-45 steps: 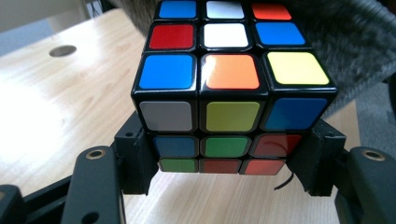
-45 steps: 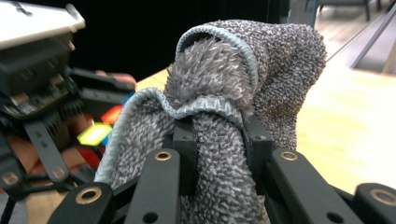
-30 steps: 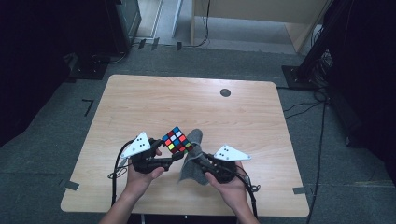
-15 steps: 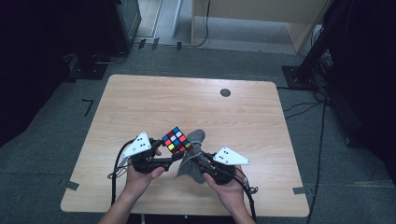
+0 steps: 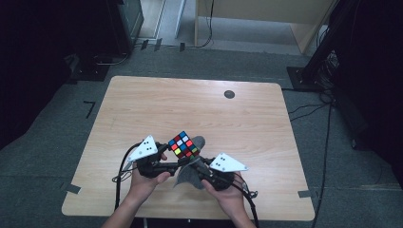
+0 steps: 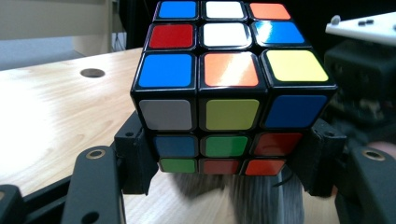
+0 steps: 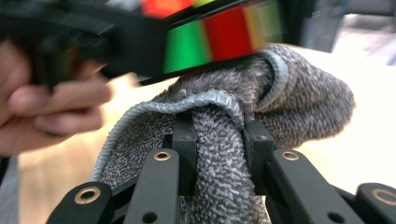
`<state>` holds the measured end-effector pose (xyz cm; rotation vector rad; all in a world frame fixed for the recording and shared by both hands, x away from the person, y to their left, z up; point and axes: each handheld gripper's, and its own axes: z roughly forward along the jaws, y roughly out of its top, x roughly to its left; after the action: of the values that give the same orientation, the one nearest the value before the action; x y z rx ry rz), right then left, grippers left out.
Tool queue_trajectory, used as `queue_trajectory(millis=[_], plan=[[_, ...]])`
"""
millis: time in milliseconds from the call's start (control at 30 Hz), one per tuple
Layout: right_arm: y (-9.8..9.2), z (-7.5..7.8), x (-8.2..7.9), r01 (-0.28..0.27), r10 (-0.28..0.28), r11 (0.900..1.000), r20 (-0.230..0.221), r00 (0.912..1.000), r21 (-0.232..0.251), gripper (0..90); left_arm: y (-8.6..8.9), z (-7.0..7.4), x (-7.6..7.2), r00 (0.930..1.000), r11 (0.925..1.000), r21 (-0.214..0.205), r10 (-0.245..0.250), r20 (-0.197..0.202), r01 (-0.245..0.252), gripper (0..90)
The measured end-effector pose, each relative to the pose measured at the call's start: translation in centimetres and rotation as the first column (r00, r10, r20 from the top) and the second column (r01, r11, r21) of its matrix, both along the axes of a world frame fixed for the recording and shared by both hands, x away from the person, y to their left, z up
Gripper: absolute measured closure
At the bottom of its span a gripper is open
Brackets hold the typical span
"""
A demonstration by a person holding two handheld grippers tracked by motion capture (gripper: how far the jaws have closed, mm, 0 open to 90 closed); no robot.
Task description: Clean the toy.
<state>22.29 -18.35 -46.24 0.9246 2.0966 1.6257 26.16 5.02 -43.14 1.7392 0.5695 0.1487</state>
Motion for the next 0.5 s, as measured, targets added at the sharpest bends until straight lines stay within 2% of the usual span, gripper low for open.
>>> queue_trajectory(millis=[67, 133, 267, 300, 367, 433, 500], plan=[[1.1, -0.4, -0.3, -0.043, 0.043, 0.9982, 0.006, 0.9991, -0.041, 72.7, 0.0, 0.0, 0.0, 1.0, 1.0, 0.006, 0.003, 0.001, -0.003, 34.6], [1.2, -0.3, -0.3, -0.045, 0.046, 0.9976, 0.016, 0.9988, -0.053, 72.8, 0.3, 0.1, 0.1, 0.9999, 0.9999, -0.001, 0.012, 0.001, -0.012, 34.6], [-1.3, 0.7, 0.2, 0.064, -0.064, 0.9979, 0.035, 0.9973, 0.013, 72.8, 0.6, 0.2, 0.2, 0.9998, 0.9997, -0.015, 0.018, -0.005, -0.018, 34.6], [-1.3, 0.7, 0.2, 0.064, -0.064, 0.9979, 0.035, 0.9973, 0.013, 72.8, 0.5, 0.2, 0.2, 0.9999, 0.9997, -0.018, 0.014, -0.008, -0.015, 34.6], [-0.8, 0.5, 0.0, 0.046, -0.046, 0.9989, 0.037, 0.9983, -0.003, 72.2, 0.2, 0.1, 0.1, 0.9999, 0.9999, -0.01, 0.01, -0.008, -0.01, 34.6], [0.4, 0.0, -0.3, 0.003, -0.001, 0.9991, 0.036, 0.9993, -0.043, 72.1, 0.0, 0.0, 0.0, 1.0, 1.0, 0.0, 0.005, -0.007, -0.005, 34.6], [1.6, -0.4, -0.7, -0.042, 0.047, 0.9952, 0.051, 0.9976, -0.088, 72.1, 0.0, 0.0, 0.0, 1.0, 1.0, 0.006, 0.007, -0.004, -0.007, 34.6]])
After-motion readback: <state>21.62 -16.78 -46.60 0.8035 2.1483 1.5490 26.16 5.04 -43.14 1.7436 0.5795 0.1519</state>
